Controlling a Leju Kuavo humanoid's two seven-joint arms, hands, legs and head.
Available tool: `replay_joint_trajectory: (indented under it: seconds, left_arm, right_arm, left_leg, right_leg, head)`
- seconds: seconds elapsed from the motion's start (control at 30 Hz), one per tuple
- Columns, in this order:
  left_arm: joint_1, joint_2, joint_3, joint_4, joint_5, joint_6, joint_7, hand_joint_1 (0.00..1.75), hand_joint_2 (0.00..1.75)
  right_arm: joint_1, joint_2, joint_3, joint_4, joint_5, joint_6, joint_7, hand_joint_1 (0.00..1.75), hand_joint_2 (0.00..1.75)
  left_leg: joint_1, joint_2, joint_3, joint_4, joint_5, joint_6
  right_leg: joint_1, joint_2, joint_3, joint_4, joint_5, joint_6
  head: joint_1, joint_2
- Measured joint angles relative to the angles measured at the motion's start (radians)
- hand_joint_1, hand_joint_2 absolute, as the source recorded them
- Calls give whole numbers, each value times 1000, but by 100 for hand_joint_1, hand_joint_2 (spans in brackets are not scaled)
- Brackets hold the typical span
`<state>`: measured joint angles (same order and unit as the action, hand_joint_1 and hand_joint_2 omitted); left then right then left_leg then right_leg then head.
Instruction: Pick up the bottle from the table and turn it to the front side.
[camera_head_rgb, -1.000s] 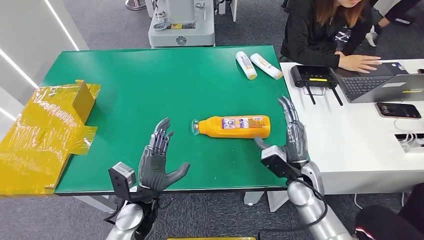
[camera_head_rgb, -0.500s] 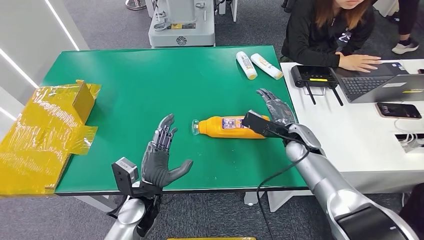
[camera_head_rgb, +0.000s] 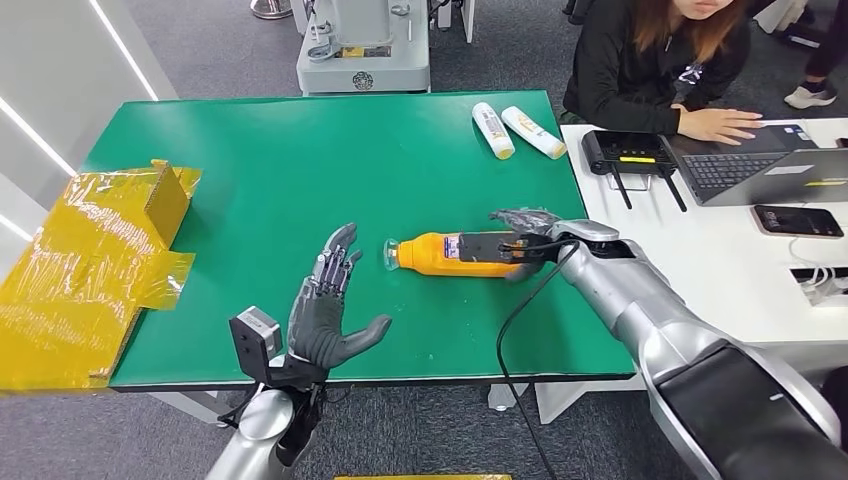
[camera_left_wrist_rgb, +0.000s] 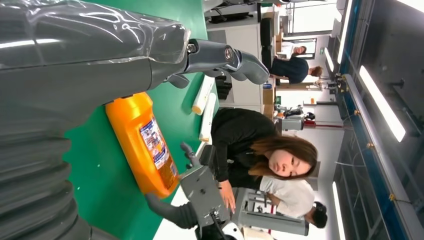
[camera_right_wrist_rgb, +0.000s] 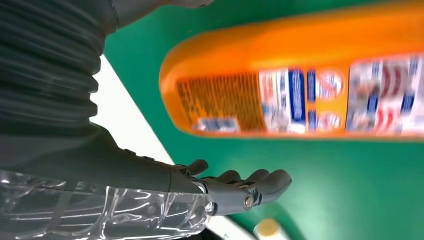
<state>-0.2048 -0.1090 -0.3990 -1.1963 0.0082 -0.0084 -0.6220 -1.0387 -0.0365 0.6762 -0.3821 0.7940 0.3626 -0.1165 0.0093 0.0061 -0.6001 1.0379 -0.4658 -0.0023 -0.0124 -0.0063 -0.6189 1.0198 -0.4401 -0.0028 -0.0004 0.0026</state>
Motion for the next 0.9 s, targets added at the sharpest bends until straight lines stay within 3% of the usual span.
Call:
replay_joint_trajectory:
  seconds: [0.37, 0.63, 0.7, 0.77, 0.83, 0.9]
  left_arm:
    - [1, 8, 0, 0, 10, 10, 0, 0, 175]
    - [14, 16, 0, 10, 32, 43, -23, 0, 175]
    - [21, 17, 0, 17, 36, 51, -29, 0, 175]
    - [31, 17, 0, 23, 39, 58, -34, 0, 175]
    - [41, 18, 0, 27, 40, 63, -38, 0, 175]
    - [48, 18, 1, 32, 40, 66, -41, 0, 175]
  right_arm:
    - [-1, -5, 63, 33, 12, 36, -11, 0, 175]
    - [25, -52, 134, 35, 41, -26, -65, 5, 175]
    - [39, -62, 157, 35, 59, -57, -69, 18, 175]
    - [53, -71, 183, 34, 81, -96, -66, 57, 175]
    - [62, -78, 209, 33, 98, -130, -59, 121, 175]
    - [68, -86, 231, 30, 108, -155, -54, 159, 175]
  left_leg:
    - [0, 0, 0, 1, 0, 0]
    - [0, 0, 0, 1, 0, 0]
    - [0, 0, 0, 1, 0, 0]
    - [0, 0, 0, 1, 0, 0]
    - [0, 0, 0, 1, 0, 1]
    - [0, 0, 1, 1, -1, 1]
  right_leg:
    - [0, 0, 0, 0, 0, 0]
    - [0, -1, 0, 0, 0, 0]
    - [0, 0, 0, 0, 0, 0]
    - [0, 0, 1, 0, 0, 0]
    - [0, 0, 1, -1, 0, 0]
    - [0, 0, 1, -1, 0, 0]
  head:
    - [0, 0]
    - [0, 0]
    - [0, 0]
    - [0, 0]
    - [0, 0]
    - [0, 0]
